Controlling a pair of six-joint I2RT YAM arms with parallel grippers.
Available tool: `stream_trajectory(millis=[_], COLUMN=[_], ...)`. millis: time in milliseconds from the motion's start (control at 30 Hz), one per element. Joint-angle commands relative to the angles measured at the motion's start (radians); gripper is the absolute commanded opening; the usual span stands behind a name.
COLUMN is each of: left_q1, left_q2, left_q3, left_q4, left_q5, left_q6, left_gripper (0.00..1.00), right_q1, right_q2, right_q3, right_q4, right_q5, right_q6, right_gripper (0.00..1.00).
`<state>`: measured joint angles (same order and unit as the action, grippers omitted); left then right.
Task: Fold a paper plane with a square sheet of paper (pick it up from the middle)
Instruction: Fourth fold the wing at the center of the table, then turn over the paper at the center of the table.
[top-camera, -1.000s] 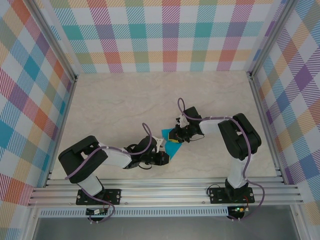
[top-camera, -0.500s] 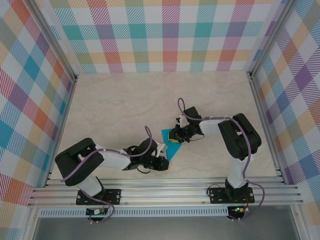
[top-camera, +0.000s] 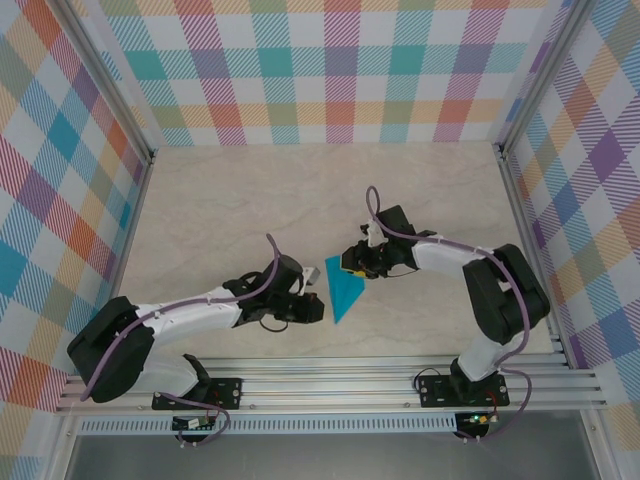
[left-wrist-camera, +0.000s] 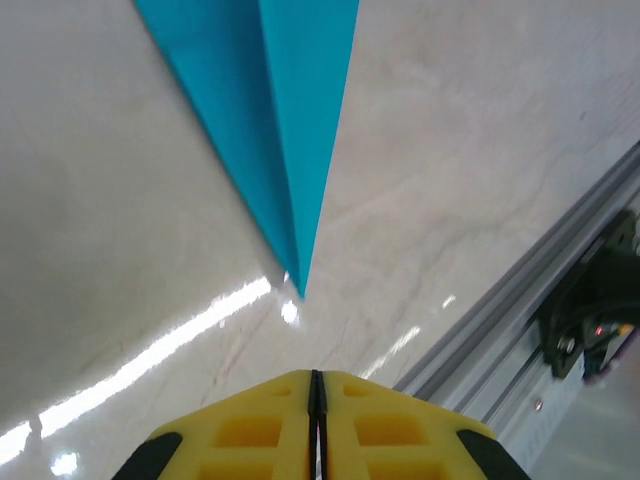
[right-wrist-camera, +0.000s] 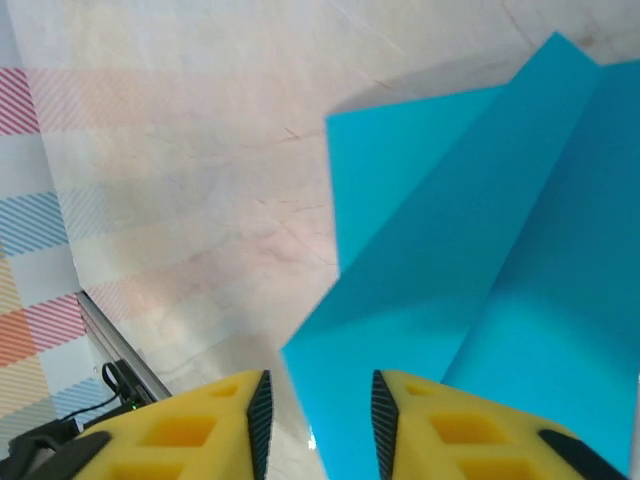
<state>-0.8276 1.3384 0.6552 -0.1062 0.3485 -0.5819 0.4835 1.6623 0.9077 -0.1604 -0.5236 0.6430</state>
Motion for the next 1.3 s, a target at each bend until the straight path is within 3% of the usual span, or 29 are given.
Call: stream_trajectory(millis=[0,100,267,633,833,1267], left_q1=[0.025,0.025,0.024,0.025,0.024,0.023], left_q2=[0.011,0.084,0.202,0.367,0.393,0.426], left_q3=[0.082,0.15,0.23,0.3,0.293,0.267], left_q4=[-0.036,-0.021,-0.046,-0.044,-0.082,-0.065], left_q5=[-0.041,-0.02,-0.084,-0.1,-0.164,-0.163], left_q6=[0.019,0.027,0.02,0.035,0.03,0.02], left_gripper=[0.12,0.12,0.14,0.13,0.14,0.16], right_q1=[-0.005,-0.006,-0.01,-0.005,-0.001,0.049], right_q2=[-0.075,-0.109,-0.157,-0.1,-0.095,-0.065], right_q3=[-0.032,-0.059,-0.117,-0.157,-0.206,-0.234], right_q4=[-0.088,-0.116,-0.16,-0.072,-0.006,0.063], right_q5=[0.087,0.127,0.21,0.092,0.051,0.039], right_q6=[-0.034,-0.022,0.013,0.064,0.111,0.198], right_gripper=[0.4,0.41,0.47,0.51,0.51,0.5])
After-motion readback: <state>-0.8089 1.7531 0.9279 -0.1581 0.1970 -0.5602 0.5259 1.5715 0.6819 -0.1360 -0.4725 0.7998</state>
